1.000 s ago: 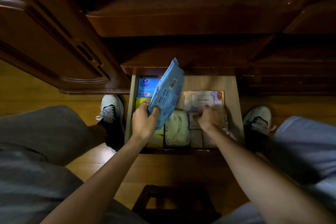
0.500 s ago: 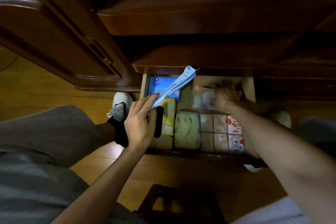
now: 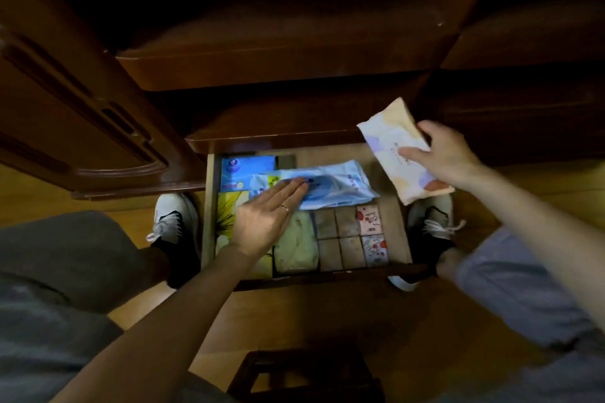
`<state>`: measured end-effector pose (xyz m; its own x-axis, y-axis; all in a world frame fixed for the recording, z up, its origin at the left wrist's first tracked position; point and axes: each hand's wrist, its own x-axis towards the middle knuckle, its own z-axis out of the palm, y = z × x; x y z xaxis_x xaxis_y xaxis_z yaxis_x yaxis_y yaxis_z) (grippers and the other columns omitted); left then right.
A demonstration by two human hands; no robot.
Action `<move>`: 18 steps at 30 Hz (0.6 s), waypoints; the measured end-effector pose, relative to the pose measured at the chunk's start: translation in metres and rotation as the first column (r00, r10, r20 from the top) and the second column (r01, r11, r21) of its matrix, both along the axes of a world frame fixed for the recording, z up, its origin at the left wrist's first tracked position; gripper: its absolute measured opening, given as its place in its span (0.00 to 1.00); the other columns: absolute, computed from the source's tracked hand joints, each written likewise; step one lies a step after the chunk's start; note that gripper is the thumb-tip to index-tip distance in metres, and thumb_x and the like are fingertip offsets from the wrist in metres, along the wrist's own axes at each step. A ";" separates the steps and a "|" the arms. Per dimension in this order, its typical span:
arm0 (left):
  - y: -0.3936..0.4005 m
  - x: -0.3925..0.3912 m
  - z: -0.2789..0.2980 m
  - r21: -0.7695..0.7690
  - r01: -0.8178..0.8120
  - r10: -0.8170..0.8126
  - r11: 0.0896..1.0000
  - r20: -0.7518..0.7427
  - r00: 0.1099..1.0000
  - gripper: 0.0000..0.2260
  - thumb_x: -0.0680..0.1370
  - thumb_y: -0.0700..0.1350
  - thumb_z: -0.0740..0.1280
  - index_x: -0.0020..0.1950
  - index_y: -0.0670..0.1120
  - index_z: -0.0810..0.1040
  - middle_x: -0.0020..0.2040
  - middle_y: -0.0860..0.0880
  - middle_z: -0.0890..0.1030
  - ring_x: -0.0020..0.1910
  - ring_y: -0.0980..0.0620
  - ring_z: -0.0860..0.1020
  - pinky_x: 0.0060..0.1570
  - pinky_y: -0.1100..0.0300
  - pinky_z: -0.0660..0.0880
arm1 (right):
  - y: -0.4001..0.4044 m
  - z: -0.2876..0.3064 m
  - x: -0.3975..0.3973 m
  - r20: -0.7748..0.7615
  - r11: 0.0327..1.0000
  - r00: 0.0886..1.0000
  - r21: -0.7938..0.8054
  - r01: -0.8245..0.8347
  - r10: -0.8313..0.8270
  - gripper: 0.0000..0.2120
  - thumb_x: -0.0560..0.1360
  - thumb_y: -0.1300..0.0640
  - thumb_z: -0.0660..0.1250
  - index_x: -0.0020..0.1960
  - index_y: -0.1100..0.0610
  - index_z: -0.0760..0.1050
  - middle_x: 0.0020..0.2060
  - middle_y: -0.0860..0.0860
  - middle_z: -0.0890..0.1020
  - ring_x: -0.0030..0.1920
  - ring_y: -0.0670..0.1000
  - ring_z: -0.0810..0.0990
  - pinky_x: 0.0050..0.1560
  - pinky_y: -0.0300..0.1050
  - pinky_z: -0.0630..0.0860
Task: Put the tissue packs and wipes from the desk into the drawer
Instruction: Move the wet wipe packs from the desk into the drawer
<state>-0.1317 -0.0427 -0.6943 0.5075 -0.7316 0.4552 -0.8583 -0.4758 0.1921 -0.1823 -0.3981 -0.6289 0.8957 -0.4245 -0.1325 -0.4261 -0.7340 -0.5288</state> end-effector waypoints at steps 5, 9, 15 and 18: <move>-0.038 0.013 -0.020 0.126 0.025 -0.026 0.992 0.002 1.000 0.23 0.71 0.31 0.72 0.66 0.41 0.79 0.65 0.44 0.80 0.61 0.45 0.81 0.48 0.53 0.82 | -0.029 0.021 -0.043 -0.027 0.973 0.989 0.178 0.147 -0.145 0.17 0.74 0.51 0.76 0.60 0.53 0.77 0.52 0.51 0.84 0.48 0.52 0.83 0.45 0.47 0.77; -0.077 0.032 -0.034 0.154 0.021 -0.023 0.988 0.014 1.000 0.20 0.72 0.34 0.75 0.64 0.41 0.81 0.63 0.44 0.82 0.61 0.43 0.81 0.51 0.49 0.82 | -0.013 -0.002 -0.050 -0.070 0.929 0.969 0.275 0.249 -0.239 0.18 0.77 0.50 0.73 0.64 0.51 0.74 0.54 0.49 0.83 0.47 0.49 0.83 0.34 0.42 0.78; -0.117 0.050 -0.084 0.695 0.185 0.067 0.694 -0.319 0.946 0.33 0.79 0.35 0.64 0.81 0.49 0.56 0.82 0.41 0.51 0.79 0.38 0.52 0.72 0.42 0.64 | 0.003 -0.040 -0.046 -0.179 0.971 0.972 0.160 0.178 -0.149 0.21 0.80 0.49 0.68 0.70 0.53 0.70 0.56 0.51 0.80 0.52 0.55 0.81 0.46 0.56 0.83; -0.126 0.057 -0.101 0.689 0.370 0.227 0.624 -0.613 0.757 0.30 0.81 0.41 0.62 0.81 0.47 0.54 0.82 0.42 0.47 0.80 0.40 0.47 0.76 0.46 0.54 | 0.005 -0.049 -0.041 -0.163 0.983 0.981 0.131 0.125 -0.103 0.21 0.79 0.49 0.68 0.70 0.53 0.70 0.53 0.50 0.80 0.54 0.55 0.81 0.48 0.52 0.80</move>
